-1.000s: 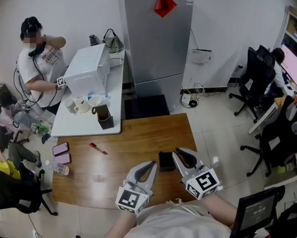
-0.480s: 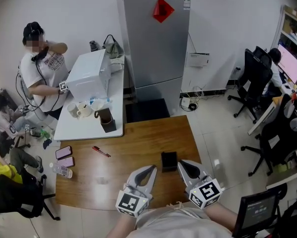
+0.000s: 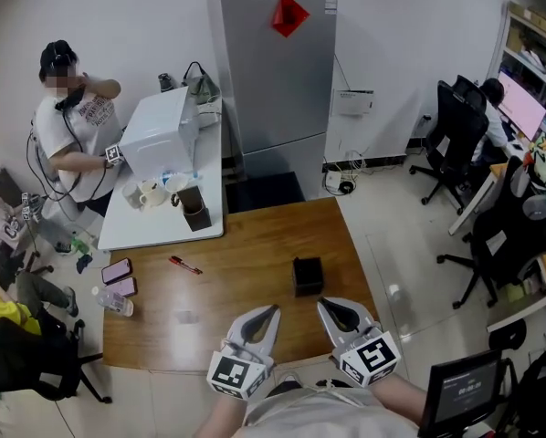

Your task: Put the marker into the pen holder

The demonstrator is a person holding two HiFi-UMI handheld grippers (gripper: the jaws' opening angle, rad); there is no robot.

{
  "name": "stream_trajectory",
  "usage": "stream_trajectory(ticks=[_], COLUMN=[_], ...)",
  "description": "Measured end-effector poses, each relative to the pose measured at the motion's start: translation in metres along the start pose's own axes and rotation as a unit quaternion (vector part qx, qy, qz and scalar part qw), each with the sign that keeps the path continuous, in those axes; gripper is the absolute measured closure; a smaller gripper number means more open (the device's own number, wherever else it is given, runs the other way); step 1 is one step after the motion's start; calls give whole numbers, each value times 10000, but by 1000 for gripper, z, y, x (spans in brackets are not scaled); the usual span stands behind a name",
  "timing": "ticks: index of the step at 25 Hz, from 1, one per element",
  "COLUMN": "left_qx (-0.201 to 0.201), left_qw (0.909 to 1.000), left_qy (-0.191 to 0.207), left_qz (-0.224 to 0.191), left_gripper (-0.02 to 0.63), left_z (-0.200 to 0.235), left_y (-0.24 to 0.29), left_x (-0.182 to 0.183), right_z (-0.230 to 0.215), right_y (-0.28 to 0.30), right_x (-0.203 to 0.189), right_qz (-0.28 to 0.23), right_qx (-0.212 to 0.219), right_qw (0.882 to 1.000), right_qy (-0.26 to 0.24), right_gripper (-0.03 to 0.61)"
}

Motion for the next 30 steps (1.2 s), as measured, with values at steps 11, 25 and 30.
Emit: stream_trajectory(ticks=[11, 25, 30], left_qx=[401, 616, 557], left_qw=[9991, 9973, 9976], left_qy=[87, 348, 329], left_qz=[-86, -195, -250], left_gripper=[598, 598, 598], left_z=[-124, -288, -310], left_y=[-73, -151, -152], left_x=[12, 26, 30], right_z=[59, 113, 114], right_y=[-122, -291, -310], right_x=[14, 29, 44], right_qz=[-17, 70, -17], right_qx=[392, 793, 737], right_qw=[9992, 9968, 9973], right_qy=[46, 33, 38], right_gripper=[578, 578, 578])
Point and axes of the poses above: the fingertips, and each gripper's own axes: y forward along the fingers, z to its left, x out of its top, the point moved 1 cm from there along -y, backward along the fingers, and after that the axes turned 13 degrees about -z, right-handed, at the moved point
